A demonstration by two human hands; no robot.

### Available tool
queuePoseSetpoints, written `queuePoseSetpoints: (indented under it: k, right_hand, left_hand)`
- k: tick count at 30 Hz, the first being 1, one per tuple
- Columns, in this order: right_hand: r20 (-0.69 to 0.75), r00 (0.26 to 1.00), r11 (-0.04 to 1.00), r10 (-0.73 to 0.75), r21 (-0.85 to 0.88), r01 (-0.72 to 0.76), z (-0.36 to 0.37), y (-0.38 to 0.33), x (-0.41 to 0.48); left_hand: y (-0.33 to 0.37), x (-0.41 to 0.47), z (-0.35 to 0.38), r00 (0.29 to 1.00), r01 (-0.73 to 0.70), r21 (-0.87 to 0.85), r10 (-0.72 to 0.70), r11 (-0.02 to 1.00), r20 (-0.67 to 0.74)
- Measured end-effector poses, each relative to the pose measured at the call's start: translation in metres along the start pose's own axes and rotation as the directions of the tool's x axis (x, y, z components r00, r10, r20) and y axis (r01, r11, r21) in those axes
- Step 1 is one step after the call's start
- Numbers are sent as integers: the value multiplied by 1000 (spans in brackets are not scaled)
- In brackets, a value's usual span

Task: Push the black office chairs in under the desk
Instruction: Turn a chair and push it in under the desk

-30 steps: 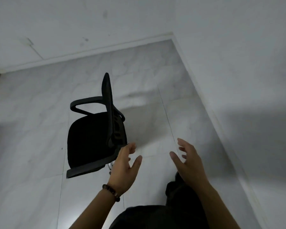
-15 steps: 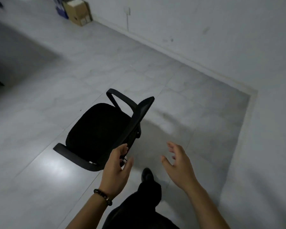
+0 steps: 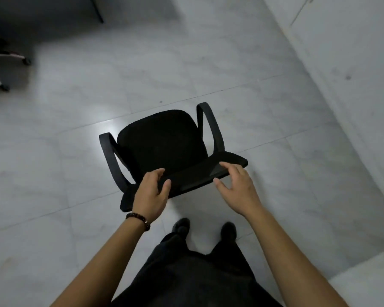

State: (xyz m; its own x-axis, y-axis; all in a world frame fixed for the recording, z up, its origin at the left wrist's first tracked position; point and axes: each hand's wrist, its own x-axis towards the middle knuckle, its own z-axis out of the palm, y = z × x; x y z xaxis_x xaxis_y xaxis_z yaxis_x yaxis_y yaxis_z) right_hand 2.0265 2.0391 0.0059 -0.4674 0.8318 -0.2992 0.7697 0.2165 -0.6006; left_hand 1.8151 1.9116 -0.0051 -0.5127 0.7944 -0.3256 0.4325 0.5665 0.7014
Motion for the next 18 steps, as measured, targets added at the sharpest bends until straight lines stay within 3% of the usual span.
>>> queuePoseSetpoints:
  k: [4,6,10,18]
  right_hand:
    - [209,976,937,-64,-325,131,16,43,40]
    - [267,955,913,-128,-345,219,19,58,49]
    - [325,922,890,-212,-326,320,7,74,69]
    - [417,879,843,-233,-364,396,-26,80,118]
  left_hand:
    - [-18,-3,28,975,208,267,-179,941,-129]
    - [-19,-9,45,962,249,405,-174,880,-212]
    - [1,-8,67,894,416,350,-306,840,-327]
    - [25,-6,100,878,442,335,-327,832,-349]
